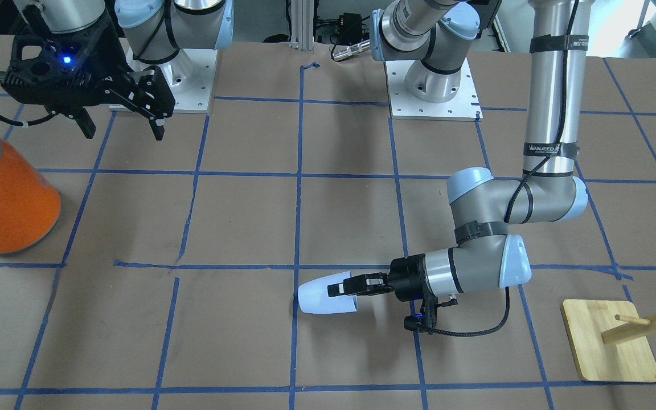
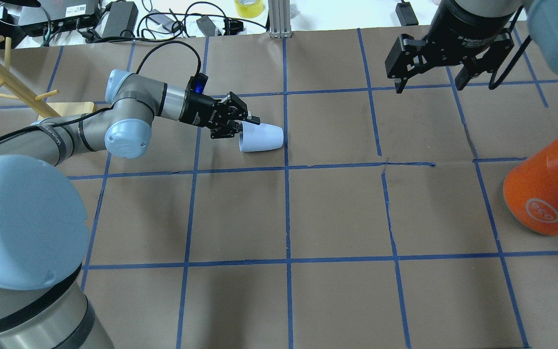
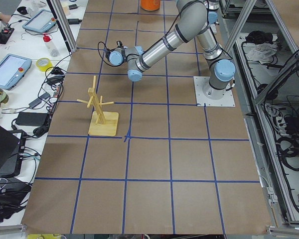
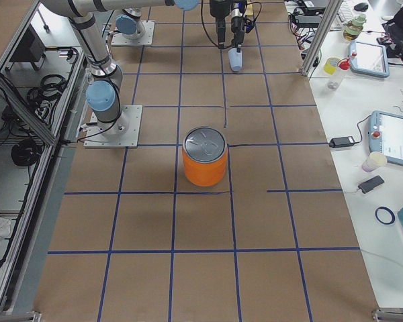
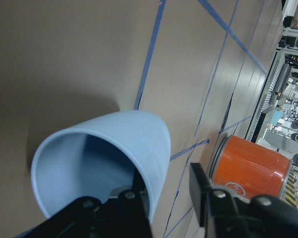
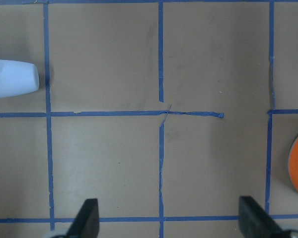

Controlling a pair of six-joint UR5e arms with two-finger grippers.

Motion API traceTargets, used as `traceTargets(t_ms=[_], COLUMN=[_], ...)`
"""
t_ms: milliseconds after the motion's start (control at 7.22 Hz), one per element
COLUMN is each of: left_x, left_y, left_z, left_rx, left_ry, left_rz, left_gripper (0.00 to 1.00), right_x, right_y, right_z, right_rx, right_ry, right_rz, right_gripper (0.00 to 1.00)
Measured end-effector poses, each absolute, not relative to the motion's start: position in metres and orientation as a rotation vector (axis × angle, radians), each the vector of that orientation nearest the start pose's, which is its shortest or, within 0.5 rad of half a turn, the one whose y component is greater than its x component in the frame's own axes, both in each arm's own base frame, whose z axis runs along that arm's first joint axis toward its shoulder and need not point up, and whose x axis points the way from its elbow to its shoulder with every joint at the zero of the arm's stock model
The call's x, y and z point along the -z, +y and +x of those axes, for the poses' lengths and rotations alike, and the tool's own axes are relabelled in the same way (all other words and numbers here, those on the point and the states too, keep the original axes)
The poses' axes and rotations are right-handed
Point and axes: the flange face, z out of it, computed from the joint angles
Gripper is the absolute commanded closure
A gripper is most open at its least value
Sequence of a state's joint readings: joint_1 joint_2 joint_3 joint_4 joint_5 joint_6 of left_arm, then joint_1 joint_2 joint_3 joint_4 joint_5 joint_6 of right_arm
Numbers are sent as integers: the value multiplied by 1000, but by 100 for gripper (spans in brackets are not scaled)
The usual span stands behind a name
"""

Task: Flip cup
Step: 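Close the left gripper on the rim of the lying cup, then lift and rotate the cup upside down with the left gripper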

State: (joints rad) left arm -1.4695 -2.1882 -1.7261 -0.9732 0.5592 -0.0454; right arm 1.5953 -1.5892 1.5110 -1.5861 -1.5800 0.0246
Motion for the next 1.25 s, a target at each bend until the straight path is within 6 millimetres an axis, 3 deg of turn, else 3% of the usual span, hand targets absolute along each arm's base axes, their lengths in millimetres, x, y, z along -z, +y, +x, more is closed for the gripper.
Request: traceTargets(t_ms=[415, 554, 831, 1246], left_x=[-174, -185, -227, -266], left_y=[-635, -637, -643, -636], left_z=[-154, -155, -158, -160], left_rx=[152, 150, 89, -119], left_ry=[-2108, -2105, -2146, -2451], left_rz=[279, 316, 423, 377], left_gripper=[100, 100, 100, 100], right_x=[-528, -528, -528, -528], right_y=[-488, -488, -488, -488], right_z=[144, 144, 144, 144], right_rx=[146, 145, 145, 145], right_ry=[3145, 3145, 3145, 3145], right_rz=[1, 1, 1, 1], right_gripper=[0, 0, 0, 0])
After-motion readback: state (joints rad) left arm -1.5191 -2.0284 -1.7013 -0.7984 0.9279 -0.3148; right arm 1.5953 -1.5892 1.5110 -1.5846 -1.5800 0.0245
